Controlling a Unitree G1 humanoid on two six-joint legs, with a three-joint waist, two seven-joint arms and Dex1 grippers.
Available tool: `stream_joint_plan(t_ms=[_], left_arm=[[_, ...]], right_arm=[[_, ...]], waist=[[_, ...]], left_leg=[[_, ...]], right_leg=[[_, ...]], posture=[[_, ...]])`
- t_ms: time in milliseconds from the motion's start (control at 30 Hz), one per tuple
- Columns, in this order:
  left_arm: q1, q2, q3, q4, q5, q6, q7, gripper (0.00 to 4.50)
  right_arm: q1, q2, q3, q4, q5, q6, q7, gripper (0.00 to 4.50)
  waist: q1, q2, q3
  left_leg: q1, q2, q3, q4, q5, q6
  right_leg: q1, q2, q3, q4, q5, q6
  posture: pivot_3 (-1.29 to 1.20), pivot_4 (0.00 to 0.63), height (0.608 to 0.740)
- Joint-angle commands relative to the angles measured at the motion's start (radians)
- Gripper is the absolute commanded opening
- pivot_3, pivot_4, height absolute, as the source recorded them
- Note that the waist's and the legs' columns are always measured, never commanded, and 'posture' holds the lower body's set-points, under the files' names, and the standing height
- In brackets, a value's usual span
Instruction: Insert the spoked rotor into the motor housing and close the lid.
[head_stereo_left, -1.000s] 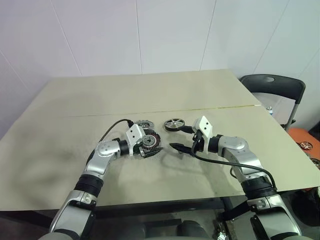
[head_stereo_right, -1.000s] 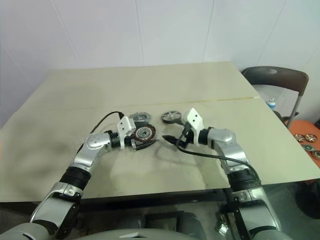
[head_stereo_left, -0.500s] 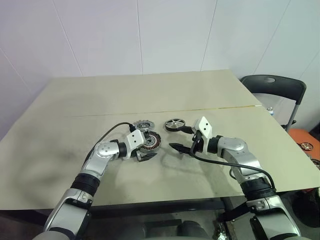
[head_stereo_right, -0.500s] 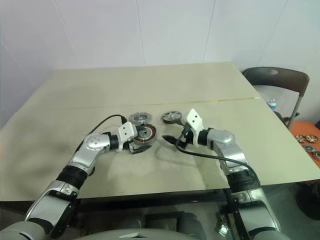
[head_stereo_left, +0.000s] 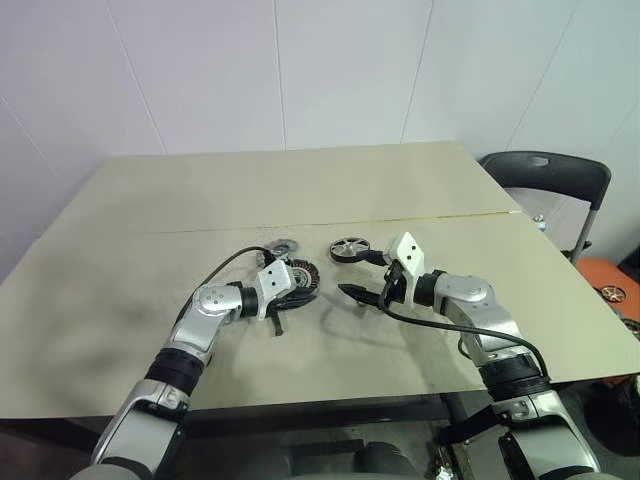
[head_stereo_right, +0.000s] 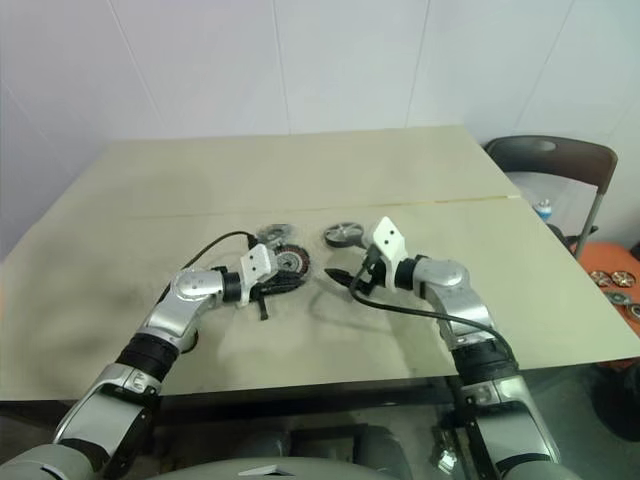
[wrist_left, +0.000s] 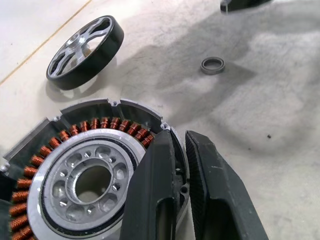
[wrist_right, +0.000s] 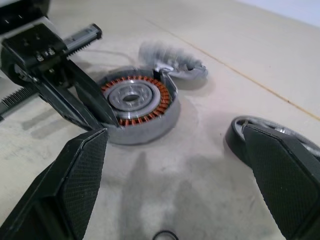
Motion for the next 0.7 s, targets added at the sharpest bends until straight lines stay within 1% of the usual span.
stream_joint_plan(t_ms=[33, 267, 467, 567, 667, 700], left_arm=[[0.043, 0.008, 0.008, -0.094, -0.069, 0.083, -0.059, 0.23], [0.124, 0.068, 0.046, -0.248, -0.158, 0.190, -0.110, 0.23], [0.206, 0.143, 0.040, -0.354, -0.198, 0.248, -0.161, 0.23], [0.229, 0.159, 0.029, -0.365, -0.189, 0.245, -0.161, 0.23], [0.219, 0.140, 0.039, -0.307, -0.142, 0.177, -0.093, 0.23], [0.209, 0.125, 0.053, -0.288, -0.147, 0.165, -0.073, 0.43]], right_arm=[[-0.038, 0.007, -0.001, 0.002, -0.002, -0.025, -0.001, 4.50], [-0.047, 0.017, 0.006, 0.041, -0.011, -0.043, 0.002, 4.50], [-0.048, 0.024, 0.007, 0.062, -0.017, -0.056, 0.004, 4.50], [-0.048, 0.025, 0.006, 0.064, -0.018, -0.057, 0.005, 4.50], [-0.046, 0.025, 0.005, 0.062, -0.017, -0.055, 0.007, 4.50], [-0.046, 0.025, 0.004, 0.060, -0.016, -0.054, 0.007, 4.50]], waist=[[-0.001, 0.000, 0.000], [-0.004, 0.000, 0.000], [-0.006, 0.001, 0.001], [-0.005, 0.001, 0.001], [-0.005, 0.001, 0.001], [-0.003, 0.001, 0.001]], left_leg=[[0.000, 0.000, 0.000, 0.000, 0.000, 0.000], [-0.003, 0.000, 0.001, -0.002, -0.001, 0.001], [-0.002, 0.000, 0.001, -0.003, -0.001, 0.001], [-0.002, 0.000, 0.001, -0.003, -0.001, 0.001], [-0.002, 0.000, 0.001, -0.003, -0.001, 0.001], [-0.002, 0.000, 0.001, -0.003, -0.001, 0.001]], right_leg=[[0.000, 0.000, 0.000, 0.000, 0.000, 0.000], [-0.003, -0.001, 0.001, -0.002, 0.000, 0.000], [-0.003, 0.000, 0.001, -0.002, 0.000, 0.000], [-0.003, 0.000, 0.001, -0.002, 0.000, 0.000], [-0.003, 0.000, 0.001, -0.002, 0.000, 0.000], [-0.002, 0.000, 0.001, -0.002, 0.000, 0.000]], posture=[[0.00, 0.000, 0.740], [0.00, 0.000, 0.740], [0.00, 0.000, 0.740], [0.00, 0.000, 0.740], [0.00, 0.000, 0.740], [0.00, 0.000, 0.740]])
